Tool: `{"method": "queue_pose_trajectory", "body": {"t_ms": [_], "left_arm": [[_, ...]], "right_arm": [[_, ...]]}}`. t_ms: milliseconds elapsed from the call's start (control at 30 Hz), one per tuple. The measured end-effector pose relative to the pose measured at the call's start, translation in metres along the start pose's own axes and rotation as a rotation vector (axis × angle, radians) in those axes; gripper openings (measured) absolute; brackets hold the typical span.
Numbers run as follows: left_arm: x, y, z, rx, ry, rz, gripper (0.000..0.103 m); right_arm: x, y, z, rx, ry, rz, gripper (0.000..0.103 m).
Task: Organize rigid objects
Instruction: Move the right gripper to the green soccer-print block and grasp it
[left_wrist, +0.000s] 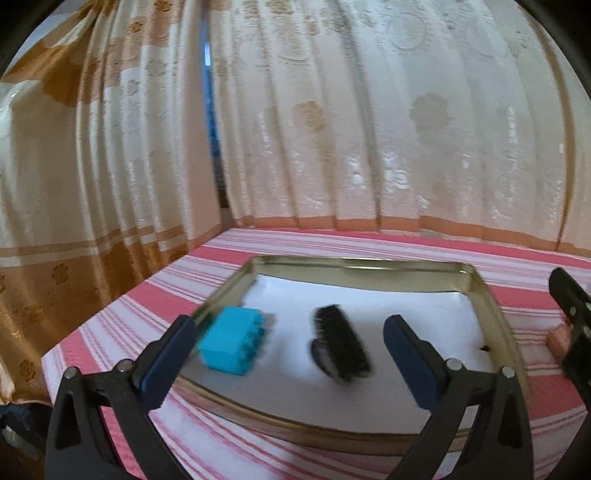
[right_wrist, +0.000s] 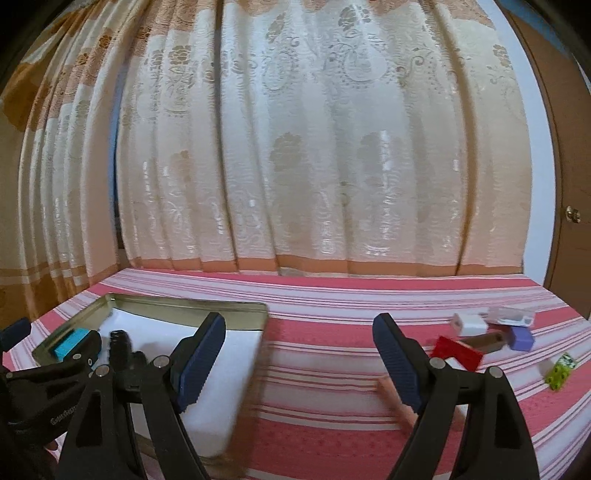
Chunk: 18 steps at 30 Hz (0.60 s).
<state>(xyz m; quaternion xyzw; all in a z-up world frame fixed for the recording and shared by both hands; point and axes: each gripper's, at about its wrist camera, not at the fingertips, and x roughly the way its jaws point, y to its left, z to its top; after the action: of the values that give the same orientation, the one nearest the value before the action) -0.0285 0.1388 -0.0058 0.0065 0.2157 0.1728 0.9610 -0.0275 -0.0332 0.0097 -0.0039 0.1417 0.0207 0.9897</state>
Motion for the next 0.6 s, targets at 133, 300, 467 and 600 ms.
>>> {"method": "queue_pose_trajectory", "body": {"t_ms": [133, 300, 467, 600], "left_arm": [[-0.004, -0.023, -0.001, 0.048, 0.021, -0.101, 0.103], [-0.016, -0.057, -0.003, 0.077, 0.033, -0.197, 0.103], [-0.032, -0.091, -0.006, 0.1, 0.036, -0.288, 0.103], [-0.043, -0.119, -0.008, 0.128, 0.039, -0.342, 0.103]], "right_arm": [[0.0, -0.019, 0.0, 0.007, 0.013, -0.025, 0.084], [-0.003, -0.044, -0.001, -0.001, 0.023, -0.071, 0.084], [-0.005, -0.078, -0.001, 0.025, 0.036, -0.119, 0.084], [-0.008, -0.104, -0.002, 0.059, 0.052, -0.149, 0.084]]}}
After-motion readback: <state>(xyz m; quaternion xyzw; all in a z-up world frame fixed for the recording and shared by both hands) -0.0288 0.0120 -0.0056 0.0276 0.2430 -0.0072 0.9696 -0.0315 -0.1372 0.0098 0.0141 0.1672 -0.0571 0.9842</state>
